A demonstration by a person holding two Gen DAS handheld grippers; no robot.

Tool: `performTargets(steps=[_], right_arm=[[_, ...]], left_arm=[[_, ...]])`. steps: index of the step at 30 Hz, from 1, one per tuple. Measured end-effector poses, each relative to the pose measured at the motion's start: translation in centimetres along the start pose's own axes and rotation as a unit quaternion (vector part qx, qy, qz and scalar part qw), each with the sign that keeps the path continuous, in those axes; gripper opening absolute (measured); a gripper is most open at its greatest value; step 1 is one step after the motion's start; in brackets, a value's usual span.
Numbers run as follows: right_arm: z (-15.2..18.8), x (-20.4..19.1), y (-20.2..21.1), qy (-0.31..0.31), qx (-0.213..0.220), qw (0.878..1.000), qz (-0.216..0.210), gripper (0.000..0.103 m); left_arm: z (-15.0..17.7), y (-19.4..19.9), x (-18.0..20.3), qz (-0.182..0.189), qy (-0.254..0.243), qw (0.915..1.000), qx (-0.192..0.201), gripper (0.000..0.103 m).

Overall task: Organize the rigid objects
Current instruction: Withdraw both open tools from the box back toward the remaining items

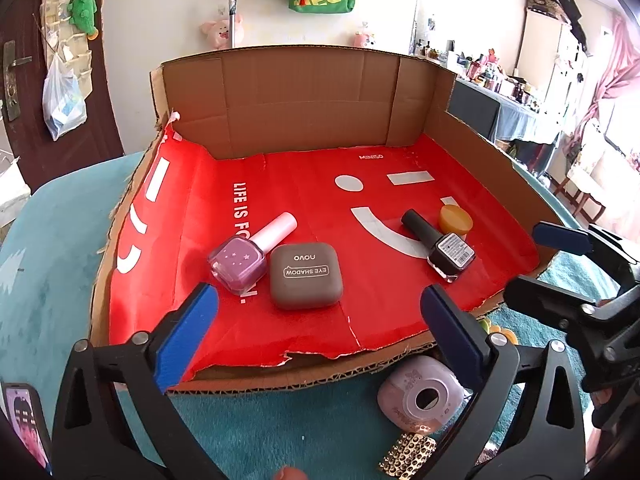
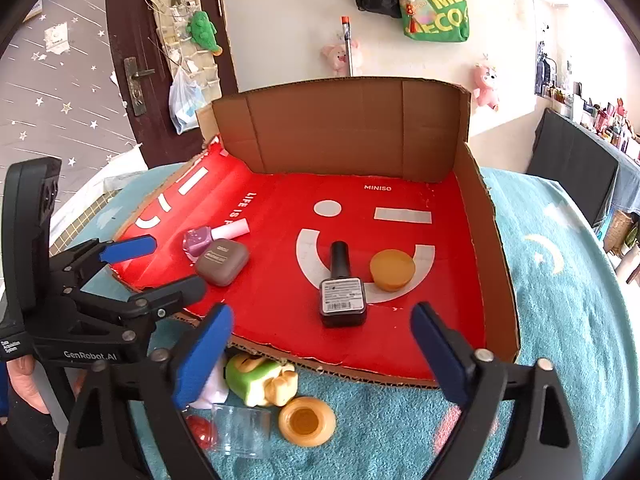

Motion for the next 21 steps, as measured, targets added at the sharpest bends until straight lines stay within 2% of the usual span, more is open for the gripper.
performTargets(steps=[9,21], right_arm=[[-0.1,-0.4,1.7,-0.005,0.023,1.0,-0.006,0.103],[0.2,-1.1,3.2,-0.003,0.042,0.999,-0.014,0.103]], left_arm=[[0.3,0.7,-0.4,-0.007,0.003,0.9999,0.007,0.103],[0.8,2.3,-0.2,-0.007,0.008,0.9998,0.018,0.103]])
Point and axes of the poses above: each gripper's, at about its wrist camera, not at the fingertips, and y roughly against the way its jaws point, x to its right, z to its underside, the point moved 8 cm from there along -y, roughly the way its jaws point, and after that the axes turned 14 degrees about y, right-handed, at the moved point
